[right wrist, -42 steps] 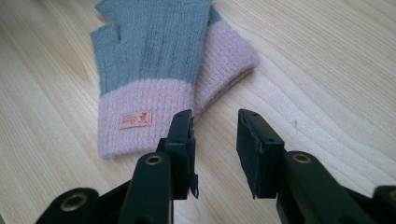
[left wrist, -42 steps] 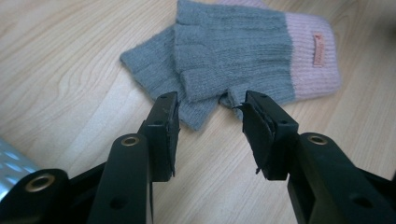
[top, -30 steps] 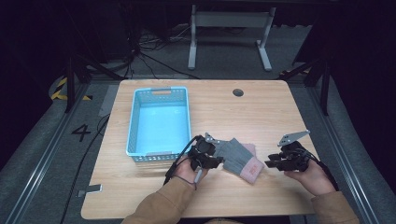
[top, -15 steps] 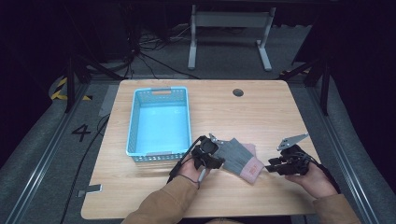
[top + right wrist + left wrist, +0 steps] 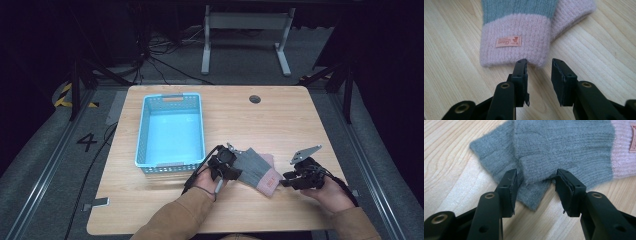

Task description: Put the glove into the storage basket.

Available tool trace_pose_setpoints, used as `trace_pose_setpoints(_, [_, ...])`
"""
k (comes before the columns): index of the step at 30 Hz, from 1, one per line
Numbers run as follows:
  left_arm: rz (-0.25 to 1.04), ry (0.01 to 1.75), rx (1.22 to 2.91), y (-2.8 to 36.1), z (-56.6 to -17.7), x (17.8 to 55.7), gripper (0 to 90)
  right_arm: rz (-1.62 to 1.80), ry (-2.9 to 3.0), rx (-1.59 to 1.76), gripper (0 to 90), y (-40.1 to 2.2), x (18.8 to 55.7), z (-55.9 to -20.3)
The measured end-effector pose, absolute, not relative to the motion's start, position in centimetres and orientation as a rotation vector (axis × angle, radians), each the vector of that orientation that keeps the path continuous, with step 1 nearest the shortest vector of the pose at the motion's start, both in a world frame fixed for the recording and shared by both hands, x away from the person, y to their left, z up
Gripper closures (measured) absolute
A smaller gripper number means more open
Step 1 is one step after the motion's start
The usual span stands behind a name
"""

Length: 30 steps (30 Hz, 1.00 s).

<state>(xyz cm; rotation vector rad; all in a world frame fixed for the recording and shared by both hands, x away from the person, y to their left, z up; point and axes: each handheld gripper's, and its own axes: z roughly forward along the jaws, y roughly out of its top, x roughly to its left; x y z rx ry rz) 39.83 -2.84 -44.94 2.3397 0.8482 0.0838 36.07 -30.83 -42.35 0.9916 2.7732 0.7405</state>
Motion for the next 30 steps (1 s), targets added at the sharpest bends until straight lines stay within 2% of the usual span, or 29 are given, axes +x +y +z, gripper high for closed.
trace_pose_setpoints(10, [0.041, 0.816, 2.350, -2.79, -44.73, 39.73, 60.6, 0.711, 2.801, 0.974, 66.3, -29.91, 36.24, -43.22])
trace_pose_setpoints(17, [0.061, 0.806, 2.349, -2.94, -44.51, 39.46, 67.0, 0.712, 2.802, 0.975, 66.6, -29.88, 36.28, -43.32])
trace_pose_setpoints(24, [0.127, 0.801, 2.381, -3.33, -44.29, 39.07, 83.0, 0.710, 2.797, 0.979, 66.5, -29.81, 36.25, -43.32])
trace_pose_setpoints(30, [0.125, 0.808, 2.380, -3.30, -44.16, 39.03, 84.9, 0.725, 2.795, 0.975, 67.1, -30.21, 36.15, -42.82])
